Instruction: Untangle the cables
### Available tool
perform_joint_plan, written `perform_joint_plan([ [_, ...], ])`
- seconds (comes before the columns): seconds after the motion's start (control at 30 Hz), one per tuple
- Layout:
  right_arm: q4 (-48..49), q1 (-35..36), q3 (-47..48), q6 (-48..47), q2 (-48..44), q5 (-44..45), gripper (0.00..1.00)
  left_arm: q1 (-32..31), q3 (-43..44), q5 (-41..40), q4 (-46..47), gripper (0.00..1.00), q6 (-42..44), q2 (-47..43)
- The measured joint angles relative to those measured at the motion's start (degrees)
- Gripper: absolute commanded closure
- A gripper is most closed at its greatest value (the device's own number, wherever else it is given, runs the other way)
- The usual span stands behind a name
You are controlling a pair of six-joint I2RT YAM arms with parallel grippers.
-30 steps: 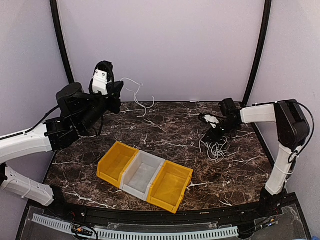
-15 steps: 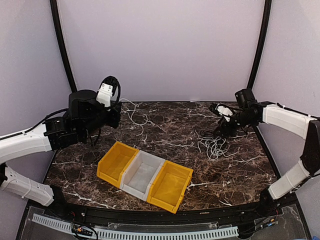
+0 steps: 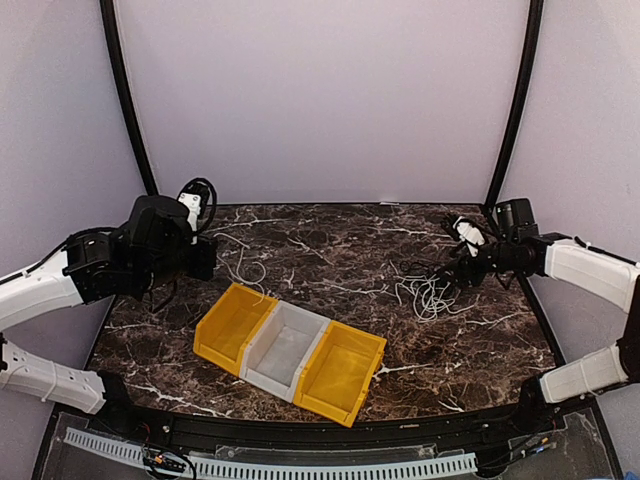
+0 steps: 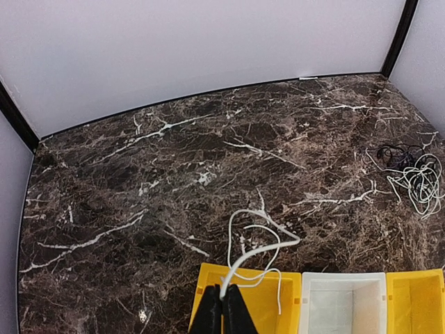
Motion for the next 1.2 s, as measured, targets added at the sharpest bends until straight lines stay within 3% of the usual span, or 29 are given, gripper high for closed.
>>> perform_joint_plan([
  [0.33, 2.9, 0.0, -0.1, 0.2, 1.3, -0.5, 0.29, 0.0, -1.2, 3.4, -11.9, 1.0, -6.5, -1.5],
  [0.57, 3.3, 0.0, -0.1, 0.2, 2.3, -1.2, 0.3, 0.0, -2.9, 8.9, -14.6, 1.0, -8.0, -1.5],
  [1.2, 3.5, 0.0, -0.1, 1.3, 2.5, -3.5, 0.29, 0.0, -5.2, 15.2, -10.3, 1.0, -15.3, 18.6],
])
